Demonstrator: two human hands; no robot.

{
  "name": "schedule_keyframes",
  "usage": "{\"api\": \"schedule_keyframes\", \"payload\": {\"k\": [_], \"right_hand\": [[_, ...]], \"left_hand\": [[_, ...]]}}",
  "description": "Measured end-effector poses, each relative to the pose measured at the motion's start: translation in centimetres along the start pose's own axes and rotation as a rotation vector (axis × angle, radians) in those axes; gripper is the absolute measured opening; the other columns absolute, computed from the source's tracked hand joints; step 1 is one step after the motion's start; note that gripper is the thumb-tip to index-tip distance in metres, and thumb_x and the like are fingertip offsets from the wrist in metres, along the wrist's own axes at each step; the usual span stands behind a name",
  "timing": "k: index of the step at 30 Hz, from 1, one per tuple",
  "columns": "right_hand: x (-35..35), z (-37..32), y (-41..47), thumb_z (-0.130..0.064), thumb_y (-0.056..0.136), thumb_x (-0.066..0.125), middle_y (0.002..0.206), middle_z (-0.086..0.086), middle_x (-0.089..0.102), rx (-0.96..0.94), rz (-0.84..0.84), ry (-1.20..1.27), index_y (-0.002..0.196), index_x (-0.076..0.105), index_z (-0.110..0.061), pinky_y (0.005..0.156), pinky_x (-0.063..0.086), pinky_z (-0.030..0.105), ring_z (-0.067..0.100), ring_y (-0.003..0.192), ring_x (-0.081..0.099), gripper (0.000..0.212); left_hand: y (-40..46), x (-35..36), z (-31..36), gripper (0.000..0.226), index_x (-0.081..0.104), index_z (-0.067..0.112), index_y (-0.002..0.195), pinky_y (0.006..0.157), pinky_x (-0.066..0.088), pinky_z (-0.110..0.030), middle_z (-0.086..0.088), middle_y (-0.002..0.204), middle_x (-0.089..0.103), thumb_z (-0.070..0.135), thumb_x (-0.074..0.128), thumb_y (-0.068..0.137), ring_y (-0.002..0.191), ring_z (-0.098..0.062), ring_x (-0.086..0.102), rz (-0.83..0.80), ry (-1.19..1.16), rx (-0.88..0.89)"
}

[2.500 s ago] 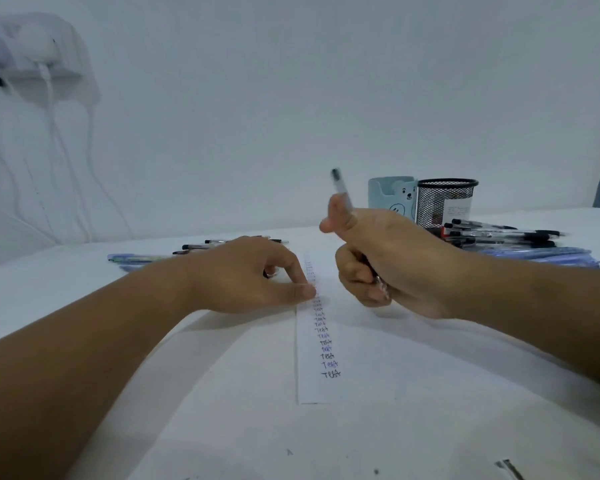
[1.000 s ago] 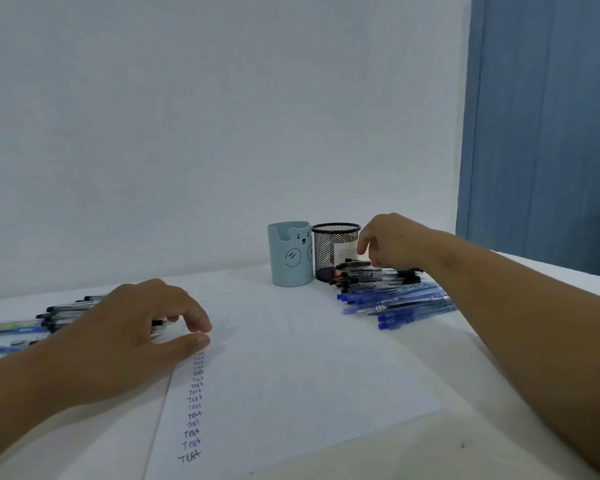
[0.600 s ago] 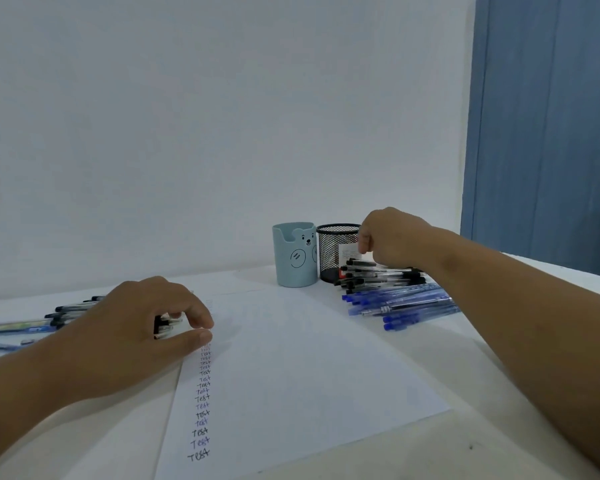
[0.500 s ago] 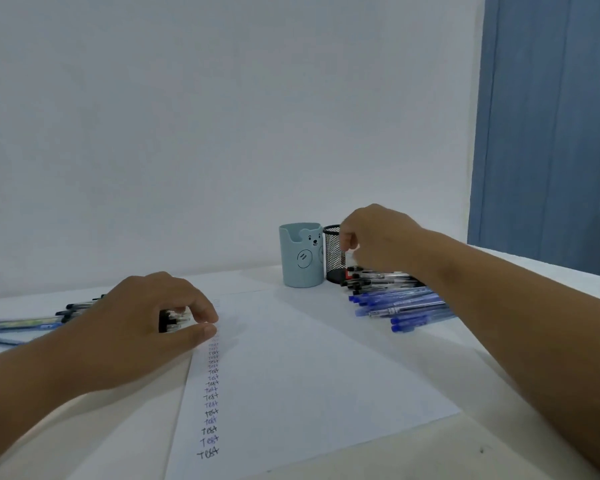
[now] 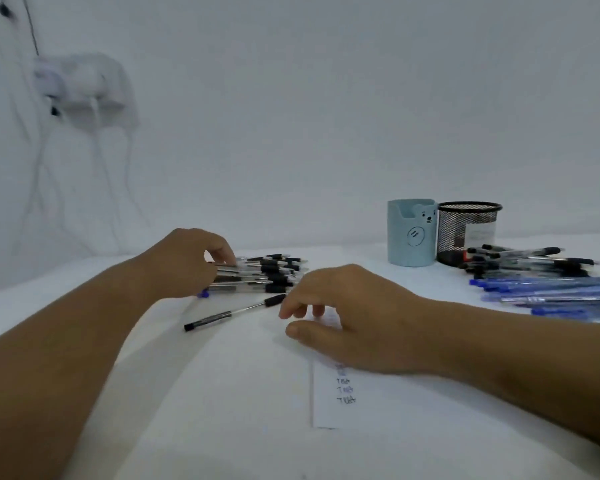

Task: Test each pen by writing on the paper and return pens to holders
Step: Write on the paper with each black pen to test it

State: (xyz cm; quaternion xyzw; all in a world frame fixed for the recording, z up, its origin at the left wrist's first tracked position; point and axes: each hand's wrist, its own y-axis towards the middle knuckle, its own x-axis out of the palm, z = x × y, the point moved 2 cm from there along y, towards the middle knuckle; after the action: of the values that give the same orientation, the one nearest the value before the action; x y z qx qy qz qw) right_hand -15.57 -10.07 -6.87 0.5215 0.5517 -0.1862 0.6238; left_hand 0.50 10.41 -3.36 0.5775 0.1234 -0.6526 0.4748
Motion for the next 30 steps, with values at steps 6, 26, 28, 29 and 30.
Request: {"api": "schedule_keyframes", "payload": {"k": [6,26,28,29,30], "right_hand": [[0.7,-0.1,0.1,-0.040,0.099,0.055,0.100,-0.016,0.066,-0.073,-0.050,0.023,0.104,0.071,-0.027,0.091,0.045,0.029,0.003,0.100,0.056,0.021],[0.6,-0.2,-0.1,-0.034,0.099,0.060,0.099,-0.015,0.067,-0.085,-0.067,0.072,0.103,0.072,-0.026,0.094,0.043,0.025,0.004,0.103,0.057,0.016],[0.6,-0.2,0.0,-0.035,0.099,0.059,0.099,-0.016,0.067,-0.083,-0.068,0.069,0.102,0.072,-0.026,0.094,0.043,0.026,0.003,0.103,0.057,0.015],[0.5,-0.2,0.0,-0.035,0.099,0.059,0.099,-0.016,0.067,-0.082,-0.070,0.065,0.102,0.072,-0.027,0.094,0.043,0.026,0.003,0.103,0.057,0.015],[0.5,-0.2,0.0,-0.036,0.099,0.059,0.100,-0.016,0.067,-0.081,-0.071,0.062,0.103,0.071,-0.027,0.094,0.043,0.026,0.003,0.103,0.056,0.016]], "left_hand": [[-0.4,-0.9,-4.3,0.042,0.072,0.025,0.106,0.077,0.041,-0.018,0.001,0.118,0.062,-0.007,0.054,0.085,0.094,-0.011,0.054,-0.063,0.128,-0.214],[0.2,-2.4,-4.5,0.029,0.068,0.016,0.099,0.060,0.041,-0.023,0.006,0.097,0.066,0.001,0.043,0.101,0.071,-0.016,0.055,0.395,-0.253,-0.126],[0.3,-2.4,-3.5,0.031,0.065,0.015,0.103,0.068,0.045,-0.029,0.008,0.101,0.063,0.003,0.036,0.104,0.071,-0.015,0.060,0.480,-0.486,-0.141],[0.4,-2.4,-2.8,0.033,0.065,0.016,0.102,0.066,0.044,-0.029,0.006,0.095,0.059,0.003,0.034,0.105,0.067,-0.015,0.058,0.501,-0.624,-0.161],[0.4,-2.3,-2.0,0.035,0.064,0.016,0.099,0.061,0.041,-0.029,0.003,0.088,0.055,0.002,0.032,0.103,0.061,-0.015,0.052,0.503,-0.808,-0.187]]}}
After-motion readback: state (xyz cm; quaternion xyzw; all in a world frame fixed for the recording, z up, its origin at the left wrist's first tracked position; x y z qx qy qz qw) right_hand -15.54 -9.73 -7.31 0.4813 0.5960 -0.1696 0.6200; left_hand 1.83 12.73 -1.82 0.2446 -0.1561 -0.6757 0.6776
